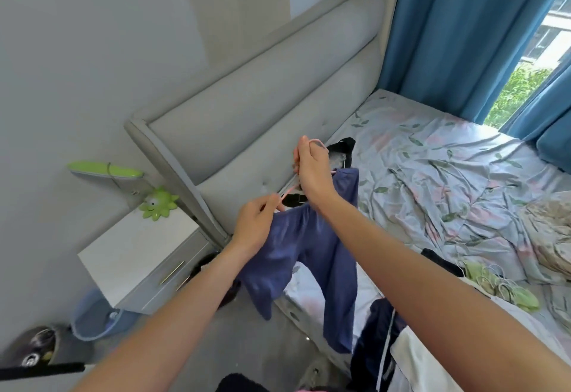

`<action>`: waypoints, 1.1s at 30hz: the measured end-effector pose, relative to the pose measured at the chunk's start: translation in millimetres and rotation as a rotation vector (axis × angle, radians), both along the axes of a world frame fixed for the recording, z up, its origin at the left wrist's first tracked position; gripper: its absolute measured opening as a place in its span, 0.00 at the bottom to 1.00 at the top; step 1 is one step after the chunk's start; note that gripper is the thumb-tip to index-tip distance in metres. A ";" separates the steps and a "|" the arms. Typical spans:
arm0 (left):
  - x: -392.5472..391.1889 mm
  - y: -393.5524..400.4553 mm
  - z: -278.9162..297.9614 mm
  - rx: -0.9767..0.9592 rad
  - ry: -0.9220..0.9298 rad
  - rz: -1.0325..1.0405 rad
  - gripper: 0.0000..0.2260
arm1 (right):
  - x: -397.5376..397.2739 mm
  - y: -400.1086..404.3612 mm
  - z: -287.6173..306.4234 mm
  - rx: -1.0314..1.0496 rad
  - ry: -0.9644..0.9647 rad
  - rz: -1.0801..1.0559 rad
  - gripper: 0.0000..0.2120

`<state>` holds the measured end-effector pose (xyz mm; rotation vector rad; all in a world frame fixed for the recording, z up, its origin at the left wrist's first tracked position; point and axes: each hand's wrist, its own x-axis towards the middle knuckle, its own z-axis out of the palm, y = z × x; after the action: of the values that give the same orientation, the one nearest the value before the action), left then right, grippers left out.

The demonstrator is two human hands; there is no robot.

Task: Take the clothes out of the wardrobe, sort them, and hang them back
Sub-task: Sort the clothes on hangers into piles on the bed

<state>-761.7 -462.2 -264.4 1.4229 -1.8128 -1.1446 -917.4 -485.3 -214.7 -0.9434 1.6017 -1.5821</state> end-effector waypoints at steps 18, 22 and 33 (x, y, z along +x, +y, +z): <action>-16.4 -142.1 -51.7 -0.451 -0.313 -0.712 0.21 | -70.0 -64.1 21.5 0.052 -0.705 0.144 0.28; -24.5 -159.5 -52.7 -0.675 -0.437 -0.799 0.23 | -71.8 -69.5 28.4 0.076 -0.674 -0.023 0.29; -60.4 -201.8 -53.8 -0.598 -0.213 -0.721 0.12 | -80.8 -43.0 28.8 0.078 -0.606 -0.182 0.29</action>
<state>-822.1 -664.0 -318.2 0.5620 -2.6369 -0.6404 -998.3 -528.3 -185.8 -0.2332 1.3216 -1.7002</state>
